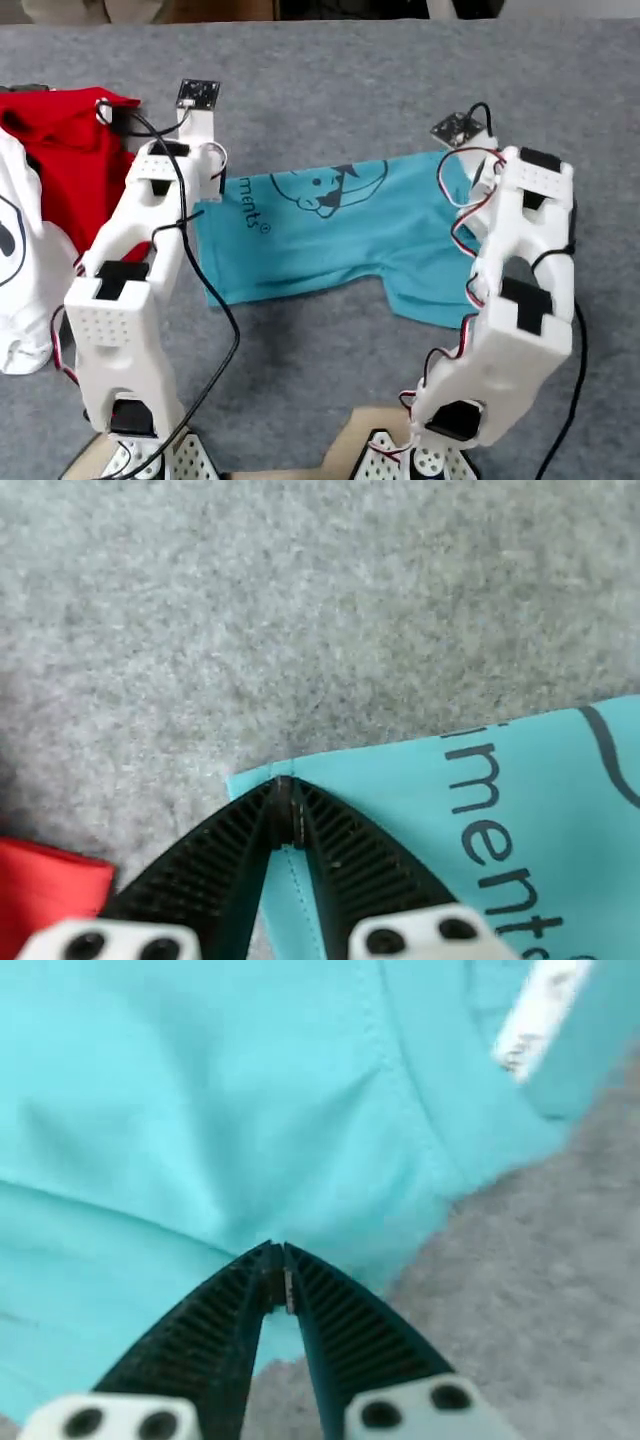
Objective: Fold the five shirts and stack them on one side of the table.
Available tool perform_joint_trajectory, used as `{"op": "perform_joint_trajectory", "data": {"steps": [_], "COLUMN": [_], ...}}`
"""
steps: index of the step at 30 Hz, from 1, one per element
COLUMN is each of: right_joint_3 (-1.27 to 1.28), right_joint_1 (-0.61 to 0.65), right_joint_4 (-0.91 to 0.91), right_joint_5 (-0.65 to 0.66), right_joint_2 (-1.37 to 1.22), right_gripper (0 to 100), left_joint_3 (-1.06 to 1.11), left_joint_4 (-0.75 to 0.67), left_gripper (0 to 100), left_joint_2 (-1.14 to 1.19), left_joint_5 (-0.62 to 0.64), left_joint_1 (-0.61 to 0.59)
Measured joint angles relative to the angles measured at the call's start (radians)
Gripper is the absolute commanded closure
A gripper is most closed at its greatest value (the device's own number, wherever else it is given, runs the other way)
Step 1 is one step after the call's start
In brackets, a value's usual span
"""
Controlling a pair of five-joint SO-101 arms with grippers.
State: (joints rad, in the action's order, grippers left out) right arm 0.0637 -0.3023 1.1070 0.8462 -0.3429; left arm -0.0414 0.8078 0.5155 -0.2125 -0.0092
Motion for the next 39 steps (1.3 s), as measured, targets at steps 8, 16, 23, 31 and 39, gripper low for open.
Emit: {"op": "perform_joint_trajectory", "data": {"steps": [8, 16, 23, 31, 39], "right_joint_3": [0.000, 0.120, 0.494, 0.695, 0.763], "right_joint_1": [0.034, 0.044, 0.044, 0.044, 0.044], "right_joint_4": [0.140, 0.321, 0.157, -0.055, -0.077], "right_joint_5": [0.034, 0.060, 0.060, 0.066, 0.066], "right_joint_2": [0.315, 0.520, 0.624, 0.571, 0.500], "right_gripper": [99.4, 99.4, 99.4, 99.4, 99.4], "left_joint_3": [-0.196, -0.130, 0.391, 0.618, 0.624], "left_joint_4": [0.242, 0.470, 0.163, 0.002, -0.008], "left_gripper": [98, 98, 98, 98, 98], "left_joint_2": [-0.012, -0.192, -0.371, -0.446, -0.446], "left_joint_5": [0.000, -0.123, -0.140, -0.144, -0.144], "left_joint_1": [-0.008, 0.068, 0.066, 0.064, 0.064]}}
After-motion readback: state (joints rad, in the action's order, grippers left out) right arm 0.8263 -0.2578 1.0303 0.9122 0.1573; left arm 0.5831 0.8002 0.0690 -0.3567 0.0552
